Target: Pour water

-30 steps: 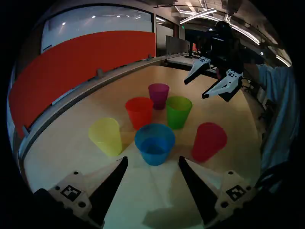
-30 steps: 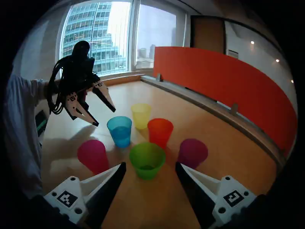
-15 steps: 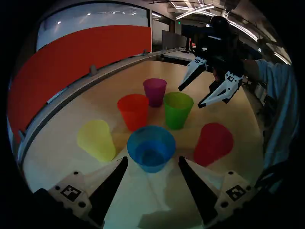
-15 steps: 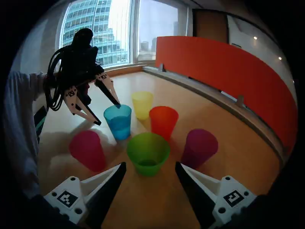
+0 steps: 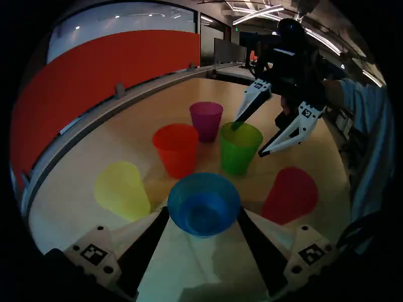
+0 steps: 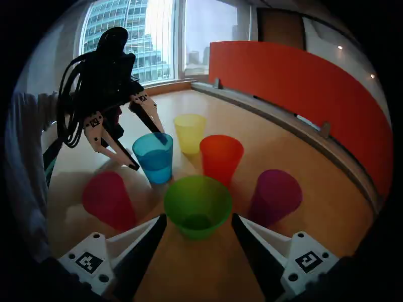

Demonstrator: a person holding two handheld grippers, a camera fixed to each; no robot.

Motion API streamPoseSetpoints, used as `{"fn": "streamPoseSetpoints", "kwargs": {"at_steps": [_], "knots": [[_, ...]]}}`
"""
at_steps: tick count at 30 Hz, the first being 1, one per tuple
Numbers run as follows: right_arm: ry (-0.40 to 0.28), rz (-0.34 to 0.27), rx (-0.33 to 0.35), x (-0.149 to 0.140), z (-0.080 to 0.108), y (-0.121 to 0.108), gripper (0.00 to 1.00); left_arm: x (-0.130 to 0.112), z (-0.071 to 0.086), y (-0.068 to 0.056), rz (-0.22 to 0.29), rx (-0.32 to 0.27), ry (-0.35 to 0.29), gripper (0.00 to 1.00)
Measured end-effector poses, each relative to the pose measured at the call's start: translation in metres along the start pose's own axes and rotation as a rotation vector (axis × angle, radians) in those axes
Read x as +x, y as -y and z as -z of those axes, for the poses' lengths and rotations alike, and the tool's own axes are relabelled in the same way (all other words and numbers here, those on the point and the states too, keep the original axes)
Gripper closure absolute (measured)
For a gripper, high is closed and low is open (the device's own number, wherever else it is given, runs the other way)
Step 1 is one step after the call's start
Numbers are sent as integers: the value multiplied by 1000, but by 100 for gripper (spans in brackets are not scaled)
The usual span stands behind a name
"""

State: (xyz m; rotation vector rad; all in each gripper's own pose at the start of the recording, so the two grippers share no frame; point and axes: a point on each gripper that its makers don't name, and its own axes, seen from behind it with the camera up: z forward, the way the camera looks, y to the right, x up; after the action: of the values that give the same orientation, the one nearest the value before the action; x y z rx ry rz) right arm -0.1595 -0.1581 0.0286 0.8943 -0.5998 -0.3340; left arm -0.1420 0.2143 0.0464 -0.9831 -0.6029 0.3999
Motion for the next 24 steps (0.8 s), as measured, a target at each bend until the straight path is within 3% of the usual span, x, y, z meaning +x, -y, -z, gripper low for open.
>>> {"fn": "streamPoseSetpoints", "kwargs": {"at_steps": [13, 15, 24], "knots": [[-4, 5, 5, 6, -7, -1, 0, 4, -6, -4, 28, -22, -13, 1], [-5, 6, 4, 6, -7, -1, 0, 5, -7, -5, 35, -25, -15, 10], [-12, 3, 3, 7, -11, -1, 0, 5, -7, -6, 39, -24, -15, 13]]}}
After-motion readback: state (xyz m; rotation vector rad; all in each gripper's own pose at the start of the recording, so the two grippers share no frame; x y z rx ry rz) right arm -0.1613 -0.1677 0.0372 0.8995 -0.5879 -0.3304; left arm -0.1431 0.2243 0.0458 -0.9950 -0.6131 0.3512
